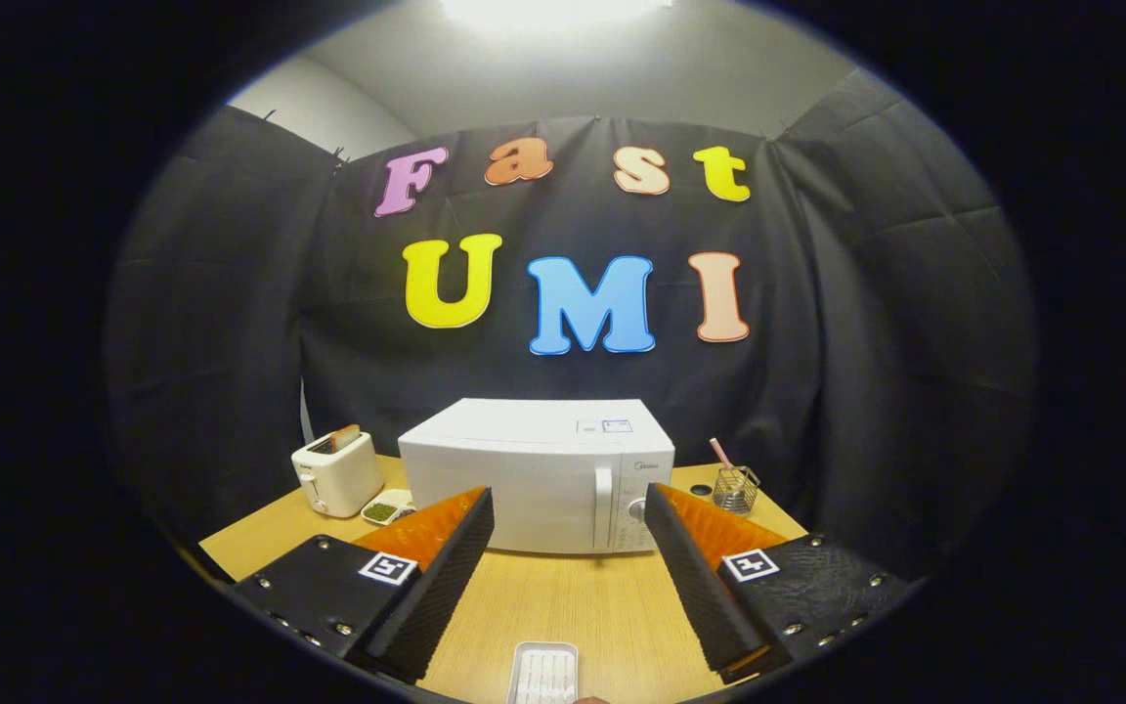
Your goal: Open the microwave, put the food inside, and close the microwave door.
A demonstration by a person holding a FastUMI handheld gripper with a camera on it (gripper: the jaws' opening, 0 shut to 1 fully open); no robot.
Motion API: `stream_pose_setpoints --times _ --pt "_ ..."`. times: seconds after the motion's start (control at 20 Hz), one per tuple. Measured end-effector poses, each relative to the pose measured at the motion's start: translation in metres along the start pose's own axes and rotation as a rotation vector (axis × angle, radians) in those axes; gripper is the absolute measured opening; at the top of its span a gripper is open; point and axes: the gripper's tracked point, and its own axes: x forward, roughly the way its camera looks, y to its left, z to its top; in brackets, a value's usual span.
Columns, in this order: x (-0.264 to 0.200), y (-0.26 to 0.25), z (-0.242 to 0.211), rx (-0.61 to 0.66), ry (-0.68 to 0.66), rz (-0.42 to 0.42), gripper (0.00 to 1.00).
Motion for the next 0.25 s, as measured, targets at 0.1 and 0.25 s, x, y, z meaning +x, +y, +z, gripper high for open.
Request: stream_pose_setpoints --times 0.1,0.25 --pt "0.0013 -0.0099 0.0089 0.033 -0.031 -0.031 0.98" --pt "-0.0039 -0.0104 0.0131 0.082 -0.025 -0.026 0.98"
